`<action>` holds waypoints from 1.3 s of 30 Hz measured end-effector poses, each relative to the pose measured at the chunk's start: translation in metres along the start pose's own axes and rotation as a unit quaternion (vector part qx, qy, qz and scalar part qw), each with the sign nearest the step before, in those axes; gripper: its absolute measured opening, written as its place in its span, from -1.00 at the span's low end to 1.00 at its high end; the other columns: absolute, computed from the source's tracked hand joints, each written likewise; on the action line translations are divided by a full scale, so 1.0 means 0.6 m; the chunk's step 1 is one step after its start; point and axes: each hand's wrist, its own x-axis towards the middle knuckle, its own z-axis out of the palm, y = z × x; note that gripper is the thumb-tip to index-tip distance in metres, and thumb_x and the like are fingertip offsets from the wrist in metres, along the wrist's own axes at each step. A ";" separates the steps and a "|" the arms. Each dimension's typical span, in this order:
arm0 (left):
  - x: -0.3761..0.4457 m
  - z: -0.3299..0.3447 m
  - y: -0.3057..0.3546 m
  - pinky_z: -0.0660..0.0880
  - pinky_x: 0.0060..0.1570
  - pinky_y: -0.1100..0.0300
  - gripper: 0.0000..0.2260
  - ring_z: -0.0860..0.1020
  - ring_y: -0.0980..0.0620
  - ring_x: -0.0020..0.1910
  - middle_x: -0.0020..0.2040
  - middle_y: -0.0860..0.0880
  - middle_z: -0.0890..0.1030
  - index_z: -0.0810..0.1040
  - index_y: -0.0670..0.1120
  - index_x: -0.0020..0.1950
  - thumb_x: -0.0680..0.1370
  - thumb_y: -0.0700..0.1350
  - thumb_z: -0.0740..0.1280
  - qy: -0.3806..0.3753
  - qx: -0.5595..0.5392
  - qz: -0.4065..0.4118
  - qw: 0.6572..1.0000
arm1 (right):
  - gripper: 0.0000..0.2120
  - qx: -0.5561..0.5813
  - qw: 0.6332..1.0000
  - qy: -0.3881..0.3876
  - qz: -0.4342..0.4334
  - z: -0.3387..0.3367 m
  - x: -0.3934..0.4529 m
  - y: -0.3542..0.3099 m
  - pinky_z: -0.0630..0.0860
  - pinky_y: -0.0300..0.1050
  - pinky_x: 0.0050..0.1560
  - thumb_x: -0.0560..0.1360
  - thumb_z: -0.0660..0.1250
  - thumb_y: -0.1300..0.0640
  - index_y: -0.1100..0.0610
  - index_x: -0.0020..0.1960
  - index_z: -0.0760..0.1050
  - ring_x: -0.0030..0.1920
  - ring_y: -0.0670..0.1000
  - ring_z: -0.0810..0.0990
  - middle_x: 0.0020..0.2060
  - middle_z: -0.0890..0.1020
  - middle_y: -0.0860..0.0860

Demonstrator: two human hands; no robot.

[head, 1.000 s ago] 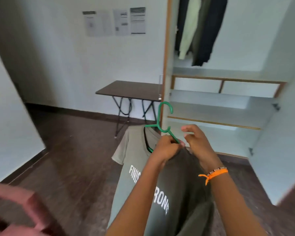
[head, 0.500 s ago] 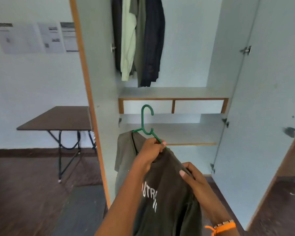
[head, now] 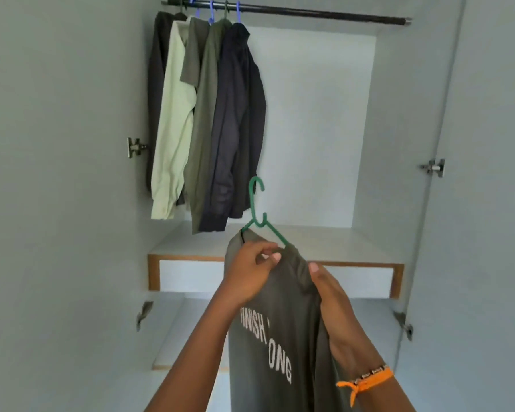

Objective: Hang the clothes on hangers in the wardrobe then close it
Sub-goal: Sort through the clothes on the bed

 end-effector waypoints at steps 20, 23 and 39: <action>0.767 -0.100 -0.047 0.38 -0.13 0.36 -0.83 0.49 0.21 -0.18 -0.08 0.12 0.54 0.55 0.03 0.15 0.57 -0.10 0.32 0.031 0.035 0.145 0.988 | -0.75 -0.114 0.947 0.096 -0.285 0.043 0.900 -0.112 0.41 -0.15 -0.15 0.63 0.05 0.01 0.17 -0.02 0.35 -0.17 -0.05 0.43 -0.16 0.44 0.03; 0.846 -0.109 -0.035 0.39 -0.06 0.32 -0.82 0.48 0.22 -0.17 -0.11 0.11 0.54 0.53 0.02 0.17 0.57 -0.10 0.31 0.063 0.036 0.168 0.983 | -0.74 -0.136 0.929 0.089 -0.333 0.052 1.017 -0.155 0.36 -0.11 -0.22 0.61 0.06 -0.02 0.14 -0.12 0.33 -0.25 -0.01 0.39 -0.25 0.40 0.08; 1.173 -0.163 0.075 0.46 0.24 0.11 -0.77 0.54 0.06 0.08 0.03 0.02 0.57 0.50 -0.04 0.25 0.59 -0.13 0.26 0.197 0.106 0.234 0.946 | -0.76 -0.127 0.912 0.041 -0.389 0.130 1.479 -0.432 0.28 -0.05 -0.15 0.58 0.09 0.14 0.26 -0.05 0.46 -0.17 0.09 0.37 -0.24 0.39 0.14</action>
